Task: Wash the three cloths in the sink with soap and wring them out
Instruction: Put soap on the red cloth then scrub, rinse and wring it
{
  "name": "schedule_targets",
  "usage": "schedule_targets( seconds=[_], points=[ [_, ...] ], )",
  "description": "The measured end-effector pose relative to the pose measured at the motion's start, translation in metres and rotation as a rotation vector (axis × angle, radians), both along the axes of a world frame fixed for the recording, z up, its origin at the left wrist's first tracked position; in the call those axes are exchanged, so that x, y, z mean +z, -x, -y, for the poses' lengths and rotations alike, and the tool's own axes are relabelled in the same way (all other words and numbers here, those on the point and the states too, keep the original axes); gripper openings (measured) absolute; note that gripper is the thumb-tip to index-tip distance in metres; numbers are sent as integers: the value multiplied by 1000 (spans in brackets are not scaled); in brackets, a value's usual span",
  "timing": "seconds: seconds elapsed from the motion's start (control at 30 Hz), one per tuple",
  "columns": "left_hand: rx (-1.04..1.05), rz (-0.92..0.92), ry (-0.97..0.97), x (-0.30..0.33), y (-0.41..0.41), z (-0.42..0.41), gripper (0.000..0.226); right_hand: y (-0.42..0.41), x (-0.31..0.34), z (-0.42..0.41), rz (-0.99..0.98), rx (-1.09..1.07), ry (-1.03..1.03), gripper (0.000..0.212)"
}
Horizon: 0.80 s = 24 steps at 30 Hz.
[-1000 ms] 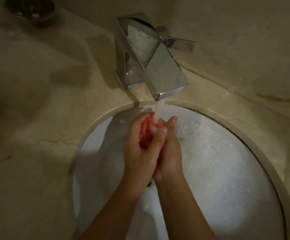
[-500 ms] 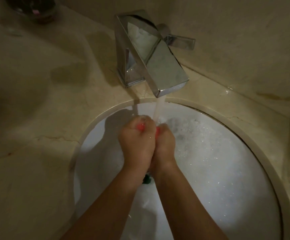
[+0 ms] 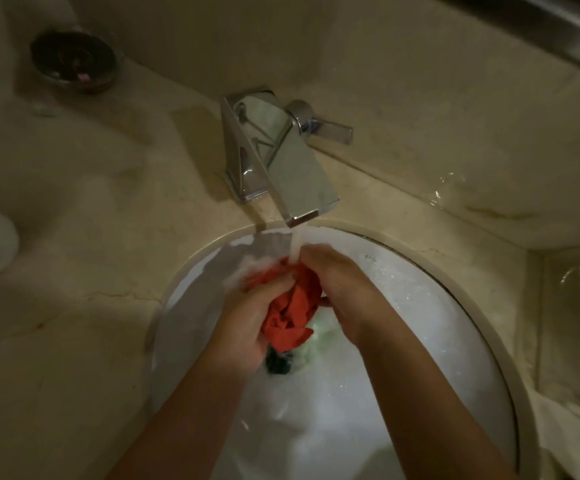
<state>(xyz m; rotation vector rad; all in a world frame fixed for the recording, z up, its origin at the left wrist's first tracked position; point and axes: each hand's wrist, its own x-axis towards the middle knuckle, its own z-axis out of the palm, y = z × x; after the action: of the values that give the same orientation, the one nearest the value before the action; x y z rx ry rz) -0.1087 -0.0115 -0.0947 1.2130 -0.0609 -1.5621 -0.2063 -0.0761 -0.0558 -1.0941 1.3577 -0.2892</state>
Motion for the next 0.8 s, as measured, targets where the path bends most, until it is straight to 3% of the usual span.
schedule_targets(
  seconds=[0.13,0.3,0.37,0.47,0.57,0.8],
  points=[
    [14,-5,-53,1,-4,2,31,-9,2,12,40,-199,171,22],
    [-27,7,-139,-2,-10,-1,51,-16,11,24,179,-358,343,50],
    [-37,31,-150,-2,-11,-2,36,-17,17,28,216,-331,428,58],
    [-37,101,-207,-4,-11,-2,27,-21,24,39,302,-337,381,63],
    [-37,190,-277,-11,-13,-2,50,-29,27,47,332,-346,326,67],
    [-29,182,-310,-15,-16,-1,56,-28,29,51,440,-442,371,51]
  ],
)
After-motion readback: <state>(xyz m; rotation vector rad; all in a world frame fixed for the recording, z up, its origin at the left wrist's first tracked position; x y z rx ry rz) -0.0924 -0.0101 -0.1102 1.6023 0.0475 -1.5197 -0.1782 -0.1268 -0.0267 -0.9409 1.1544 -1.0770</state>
